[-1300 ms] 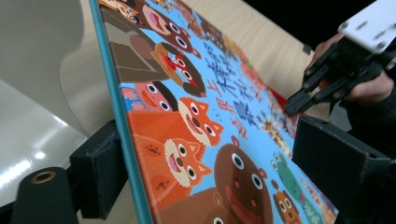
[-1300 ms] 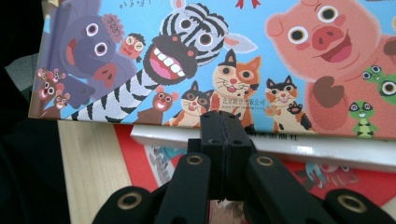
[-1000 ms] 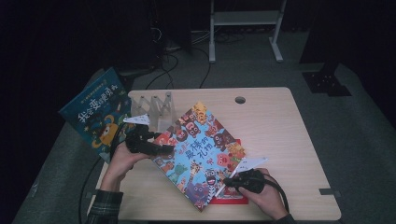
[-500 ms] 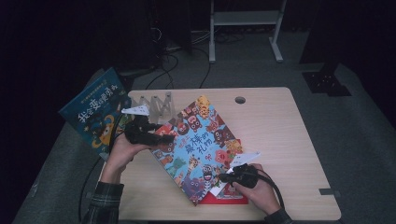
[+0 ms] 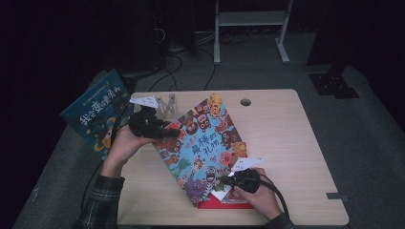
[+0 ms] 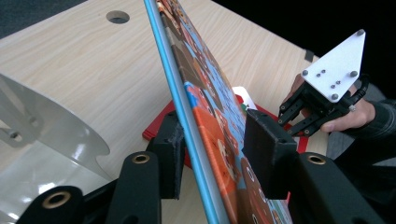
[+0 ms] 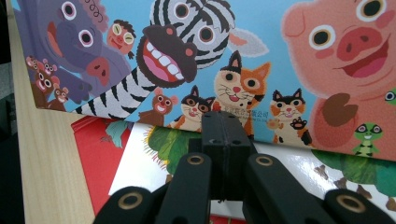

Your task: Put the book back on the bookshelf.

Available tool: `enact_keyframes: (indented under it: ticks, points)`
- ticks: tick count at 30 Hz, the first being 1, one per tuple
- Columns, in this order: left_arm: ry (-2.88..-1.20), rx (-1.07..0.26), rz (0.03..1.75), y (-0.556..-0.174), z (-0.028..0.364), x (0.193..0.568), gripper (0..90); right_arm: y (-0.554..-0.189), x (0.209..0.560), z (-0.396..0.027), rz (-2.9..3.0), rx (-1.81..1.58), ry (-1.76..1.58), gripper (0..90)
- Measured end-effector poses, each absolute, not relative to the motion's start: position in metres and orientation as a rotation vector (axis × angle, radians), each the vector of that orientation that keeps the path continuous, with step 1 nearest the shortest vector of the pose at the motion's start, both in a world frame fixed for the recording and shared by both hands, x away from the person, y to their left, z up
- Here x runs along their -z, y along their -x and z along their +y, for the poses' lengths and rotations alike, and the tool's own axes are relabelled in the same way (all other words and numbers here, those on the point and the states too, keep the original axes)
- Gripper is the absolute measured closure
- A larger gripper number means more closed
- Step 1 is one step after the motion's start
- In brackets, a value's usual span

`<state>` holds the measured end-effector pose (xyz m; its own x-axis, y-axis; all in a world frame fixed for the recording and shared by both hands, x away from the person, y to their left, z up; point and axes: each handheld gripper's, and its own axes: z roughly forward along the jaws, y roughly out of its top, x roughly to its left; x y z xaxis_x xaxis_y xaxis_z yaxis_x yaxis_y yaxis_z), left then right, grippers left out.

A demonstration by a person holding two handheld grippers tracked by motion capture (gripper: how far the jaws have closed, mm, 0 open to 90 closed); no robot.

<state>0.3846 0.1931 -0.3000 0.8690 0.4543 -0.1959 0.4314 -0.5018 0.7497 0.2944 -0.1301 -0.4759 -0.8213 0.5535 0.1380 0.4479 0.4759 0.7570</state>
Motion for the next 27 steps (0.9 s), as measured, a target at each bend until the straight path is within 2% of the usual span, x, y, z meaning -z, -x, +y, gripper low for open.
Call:
enact_keyframes:
  ticks: [10, 14, 20, 27]
  points:
    - [-2.222, 0.027, 0.607, -0.383, 0.177, 0.286, 62.7, -0.294, 0.477, -0.124, 2.558, -1.264, -0.876, 89.2]
    - [-2.258, 0.024, 0.646, -0.383, 0.172, 0.281, 68.4, -0.293, 0.477, -0.123, 2.552, -1.258, -0.870, 89.2]
    - [-2.278, 0.058, 0.653, -0.383, 0.166, 0.271, 72.4, -0.293, 0.478, -0.121, 2.536, -1.265, -0.848, 88.6]
    - [-2.332, 0.062, 0.629, -0.380, 0.158, 0.257, 75.6, -0.298, 0.478, -0.135, 2.477, -1.299, -0.874, 75.0]
